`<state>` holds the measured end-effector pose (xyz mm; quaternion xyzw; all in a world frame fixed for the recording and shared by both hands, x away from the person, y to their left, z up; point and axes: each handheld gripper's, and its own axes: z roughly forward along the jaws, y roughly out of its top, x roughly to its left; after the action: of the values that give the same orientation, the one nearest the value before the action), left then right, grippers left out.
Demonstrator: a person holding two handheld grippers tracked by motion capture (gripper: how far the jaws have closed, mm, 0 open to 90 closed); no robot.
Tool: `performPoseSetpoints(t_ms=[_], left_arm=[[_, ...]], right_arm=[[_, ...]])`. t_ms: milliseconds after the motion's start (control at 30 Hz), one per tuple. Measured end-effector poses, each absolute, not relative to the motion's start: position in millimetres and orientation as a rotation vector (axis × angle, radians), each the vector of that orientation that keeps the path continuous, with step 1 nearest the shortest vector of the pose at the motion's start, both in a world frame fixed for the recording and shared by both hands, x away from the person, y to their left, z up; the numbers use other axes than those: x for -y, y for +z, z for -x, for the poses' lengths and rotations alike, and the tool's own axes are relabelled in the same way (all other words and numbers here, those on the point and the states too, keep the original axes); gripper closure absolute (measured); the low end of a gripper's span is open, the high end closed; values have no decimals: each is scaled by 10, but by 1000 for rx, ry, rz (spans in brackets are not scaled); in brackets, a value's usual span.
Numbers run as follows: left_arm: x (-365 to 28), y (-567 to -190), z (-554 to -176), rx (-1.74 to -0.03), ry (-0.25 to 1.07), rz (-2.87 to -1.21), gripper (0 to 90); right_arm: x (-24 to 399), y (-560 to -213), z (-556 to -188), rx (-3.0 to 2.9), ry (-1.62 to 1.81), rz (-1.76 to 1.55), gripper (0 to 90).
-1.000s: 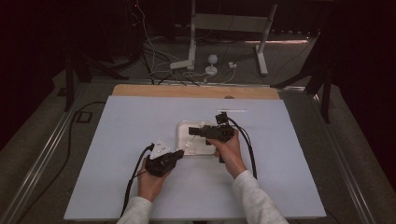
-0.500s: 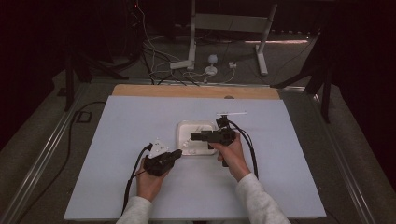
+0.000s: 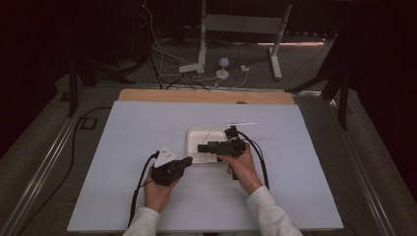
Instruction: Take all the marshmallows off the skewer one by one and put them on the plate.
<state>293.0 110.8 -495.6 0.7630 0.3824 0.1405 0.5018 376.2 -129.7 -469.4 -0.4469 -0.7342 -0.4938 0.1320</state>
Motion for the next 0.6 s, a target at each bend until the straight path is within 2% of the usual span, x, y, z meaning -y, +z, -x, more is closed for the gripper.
performPoseSetpoints(t_ms=[200,300,600], left_arm=[[-1127,-4939,-2925,-929,340,-1824,898],[-1139,-4929,-2923,-932,336,-1808,898],[-1144,-4915,-2911,-908,322,-1784,899]], right_arm=[[1229,-4744,-3709,2124,-1417,1270,534],[1209,-4735,-3686,2121,-1424,1257,585],[1218,-4747,-3671,2090,-1449,1249,635]])
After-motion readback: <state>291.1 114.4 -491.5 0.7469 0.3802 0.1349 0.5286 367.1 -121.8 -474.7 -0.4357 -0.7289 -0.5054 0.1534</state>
